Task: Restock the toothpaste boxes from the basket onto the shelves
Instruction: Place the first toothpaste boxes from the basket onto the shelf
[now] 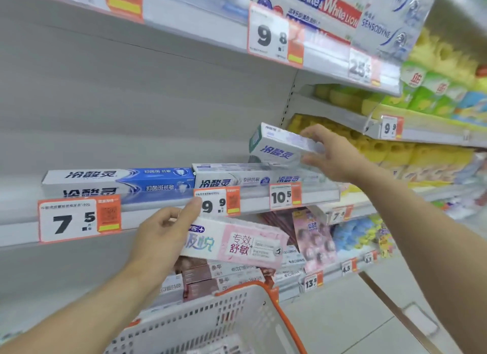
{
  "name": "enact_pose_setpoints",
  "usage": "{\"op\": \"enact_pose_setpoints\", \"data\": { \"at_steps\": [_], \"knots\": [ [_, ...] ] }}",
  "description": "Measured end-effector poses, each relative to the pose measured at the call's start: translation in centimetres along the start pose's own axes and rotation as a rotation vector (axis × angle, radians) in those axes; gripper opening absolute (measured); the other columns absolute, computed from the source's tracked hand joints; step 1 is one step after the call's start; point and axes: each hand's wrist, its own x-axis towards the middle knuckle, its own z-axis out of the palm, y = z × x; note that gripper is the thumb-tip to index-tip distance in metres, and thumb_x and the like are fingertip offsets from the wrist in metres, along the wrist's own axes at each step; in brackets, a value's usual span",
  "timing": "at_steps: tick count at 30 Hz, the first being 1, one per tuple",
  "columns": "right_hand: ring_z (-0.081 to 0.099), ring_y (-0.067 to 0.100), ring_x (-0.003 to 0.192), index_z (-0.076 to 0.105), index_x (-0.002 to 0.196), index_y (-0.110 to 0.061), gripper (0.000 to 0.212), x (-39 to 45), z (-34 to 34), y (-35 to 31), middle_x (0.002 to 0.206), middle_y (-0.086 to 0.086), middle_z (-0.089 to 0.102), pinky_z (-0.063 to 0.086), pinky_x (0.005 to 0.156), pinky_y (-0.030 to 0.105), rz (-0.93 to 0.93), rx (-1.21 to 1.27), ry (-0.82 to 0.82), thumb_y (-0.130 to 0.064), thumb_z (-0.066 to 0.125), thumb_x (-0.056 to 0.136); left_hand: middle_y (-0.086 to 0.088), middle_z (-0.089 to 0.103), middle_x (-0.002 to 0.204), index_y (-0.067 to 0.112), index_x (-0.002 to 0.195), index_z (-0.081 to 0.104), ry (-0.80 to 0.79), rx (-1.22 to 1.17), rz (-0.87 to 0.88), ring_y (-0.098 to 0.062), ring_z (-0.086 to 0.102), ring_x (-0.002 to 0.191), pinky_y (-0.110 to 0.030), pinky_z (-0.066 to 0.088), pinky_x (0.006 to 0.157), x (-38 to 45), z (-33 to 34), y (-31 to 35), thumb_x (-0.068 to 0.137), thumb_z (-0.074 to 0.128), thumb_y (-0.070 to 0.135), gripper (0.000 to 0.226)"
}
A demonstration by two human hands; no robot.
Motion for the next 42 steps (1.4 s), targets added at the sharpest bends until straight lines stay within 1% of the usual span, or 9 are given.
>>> {"op": "enact_pose_setpoints", "data": {
  "at_steps": [6,12,15,18,20,22,24,37,42],
  "knots": [
    [0.052,0.031,0.128,0.048,0.143,-0.017,0.057,4.3,1.0,5.1,0.141,0.011,0.055,0.041,0.104,0.038,0.169,-0.177,-0.115,-0.01,0.069,0.091,-0.012,0.077,0.085,0.001,0.095,0.058,-0.009,-0.093,-0.089,-0.037,0.07,0.074,-0.044,0.049,0.071,0.5,1.4,-0.4,0.058,0.074,0.063,0.074],
    [0.034,0.03,0.145,0.035,0.152,-0.028,0.074,5.8,2.4,8.2,0.157,0.007,0.038,0.029,0.118,0.048,0.143,-0.185,-0.174,-0.017,0.071,0.088,-0.014,0.077,0.085,0.002,0.094,0.063,0.049,-0.117,-0.102,-0.031,0.066,0.066,-0.041,0.05,0.065,1.2,1.1,-0.3,0.081,0.073,0.044,0.045],
    [0.016,0.027,0.151,0.035,0.147,-0.038,0.078,4.6,2.6,7.0,0.162,-0.003,0.026,0.011,0.118,0.066,0.032,-0.259,0.018,-0.024,0.071,0.079,-0.014,0.077,0.088,0.004,0.099,0.066,0.051,-0.138,-0.117,-0.027,0.067,0.069,-0.037,0.048,0.06,1.2,0.6,0.0,0.079,0.073,0.048,0.048],
    [0.054,0.023,0.121,0.06,0.121,-0.019,0.038,1.3,4.1,0.7,0.127,0.004,0.06,0.041,0.104,0.055,-0.268,-0.024,0.373,-0.021,0.065,0.084,-0.017,0.076,0.089,0.002,0.104,0.066,0.039,-0.136,-0.121,-0.024,0.062,0.064,-0.032,0.044,0.056,0.6,-0.7,0.6,0.078,0.071,0.053,0.057],
    [0.066,0.01,0.094,0.067,0.106,-0.017,0.018,-1.5,5.3,-5.0,0.101,-0.003,0.07,0.052,0.088,0.039,-0.314,0.273,0.138,-0.03,0.068,0.094,-0.02,0.075,0.091,0.001,0.109,0.066,0.027,-0.123,-0.103,-0.023,0.06,0.063,-0.029,0.043,0.051,0.2,-1.9,1.3,0.074,0.071,0.057,0.066],
    [0.069,0.008,0.092,0.064,0.119,-0.024,0.041,-3.6,6.2,-10.0,0.105,-0.006,0.071,0.055,0.086,0.029,-0.275,0.459,-0.386,-0.044,0.07,0.085,-0.02,0.074,0.09,0.0,0.113,0.066,0.045,-0.115,-0.075,-0.023,0.061,0.063,-0.027,0.042,0.047,-0.5,-3.2,2.1,0.068,0.07,0.061,0.075],
    [0.069,0.011,0.098,0.061,0.126,-0.034,0.055,-4.5,7.3,-13.2,0.11,-0.007,0.07,0.054,0.091,0.032,-0.356,0.402,-0.6,-0.049,0.075,0.076,-0.017,0.072,0.085,-0.001,0.115,0.065,0.095,-0.111,-0.056,-0.021,0.061,0.061,-0.026,0.041,0.047,-1.2,-4.8,2.9,0.065,0.069,0.063,0.081],
    [0.071,0.006,0.1,0.069,0.115,-0.023,0.043,-4.0,12.1,-30.1,0.106,-0.008,0.076,0.054,0.087,0.017,-0.563,0.713,-0.559,-0.026,0.08,0.074,-0.006,0.068,0.074,0.012,0.088,0.059,0.629,-0.022,0.23,-0.015,0.059,0.052,-0.025,0.044,0.045,-5.5,-21.1,6.9,0.081,0.061,0.07,0.058],
    [0.069,0.001,0.088,0.066,0.114,-0.016,0.027,-2.9,14.0,-37.6,0.106,0.001,0.074,0.051,0.075,0.01,-0.534,0.829,-0.374,-0.014,0.073,0.088,-0.004,0.051,0.117,0.027,0.112,0.052,0.848,0.357,0.366,-0.023,0.059,0.101,-0.029,0.047,0.085,-5.8,-28.4,7.1,0.079,0.075,0.055,0.049]
  ]
}}
